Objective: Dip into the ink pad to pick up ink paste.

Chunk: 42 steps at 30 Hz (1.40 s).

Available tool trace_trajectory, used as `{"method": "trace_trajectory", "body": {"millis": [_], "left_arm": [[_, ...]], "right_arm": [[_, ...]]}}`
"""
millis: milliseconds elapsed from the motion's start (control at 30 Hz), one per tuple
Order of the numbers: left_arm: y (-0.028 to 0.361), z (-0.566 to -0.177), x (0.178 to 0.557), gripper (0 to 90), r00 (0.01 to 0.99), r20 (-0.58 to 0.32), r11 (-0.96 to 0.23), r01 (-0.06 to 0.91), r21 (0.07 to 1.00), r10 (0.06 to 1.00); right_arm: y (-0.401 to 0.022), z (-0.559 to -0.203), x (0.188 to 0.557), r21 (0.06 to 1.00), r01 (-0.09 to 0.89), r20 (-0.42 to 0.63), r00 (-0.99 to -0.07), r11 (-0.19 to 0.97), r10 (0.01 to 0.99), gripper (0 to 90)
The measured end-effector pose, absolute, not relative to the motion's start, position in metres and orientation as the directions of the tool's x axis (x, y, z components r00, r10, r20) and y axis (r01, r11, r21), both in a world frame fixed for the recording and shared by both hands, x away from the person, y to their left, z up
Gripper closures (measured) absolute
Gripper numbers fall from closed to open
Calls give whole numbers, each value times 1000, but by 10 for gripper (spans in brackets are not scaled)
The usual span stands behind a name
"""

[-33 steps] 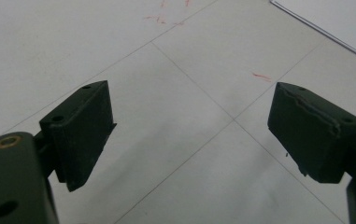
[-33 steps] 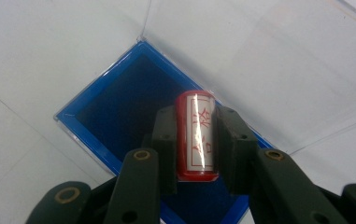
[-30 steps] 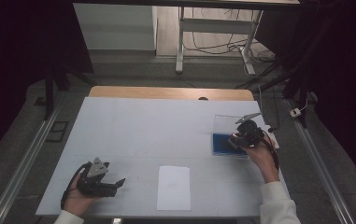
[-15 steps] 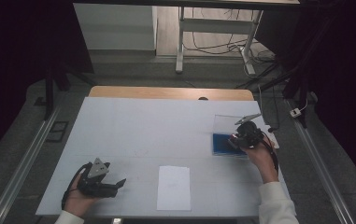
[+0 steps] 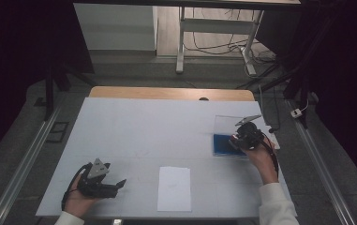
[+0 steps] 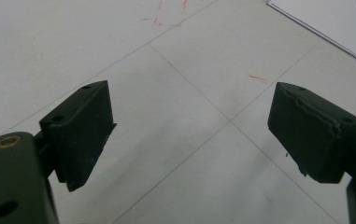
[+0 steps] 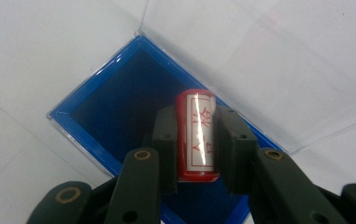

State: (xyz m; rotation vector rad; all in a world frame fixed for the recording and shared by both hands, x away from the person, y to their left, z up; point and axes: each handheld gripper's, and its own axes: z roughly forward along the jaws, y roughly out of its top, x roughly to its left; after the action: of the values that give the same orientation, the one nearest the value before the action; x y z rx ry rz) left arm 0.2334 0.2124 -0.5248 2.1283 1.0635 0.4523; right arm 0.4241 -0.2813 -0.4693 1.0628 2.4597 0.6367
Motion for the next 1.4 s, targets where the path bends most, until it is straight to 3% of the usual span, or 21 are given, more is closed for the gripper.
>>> {"method": "trace_trajectory", "body": {"millis": [300, 700, 1400], "left_arm": [[214, -524, 234, 145, 596, -7, -405, 553, 728, 803], [216, -523, 234, 144, 595, -11, -400, 555, 730, 804], [215, -523, 234, 144, 598, -8, -404, 551, 730, 801]], "right_arm": [[-281, -468, 424, 539, 565, -173, -651, 624, 739, 706], [-300, -445, 417, 675, 540, -61, -638, 503, 768, 702], [-300, -436, 401, 734, 491, -10, -682, 469, 731, 701]]}}
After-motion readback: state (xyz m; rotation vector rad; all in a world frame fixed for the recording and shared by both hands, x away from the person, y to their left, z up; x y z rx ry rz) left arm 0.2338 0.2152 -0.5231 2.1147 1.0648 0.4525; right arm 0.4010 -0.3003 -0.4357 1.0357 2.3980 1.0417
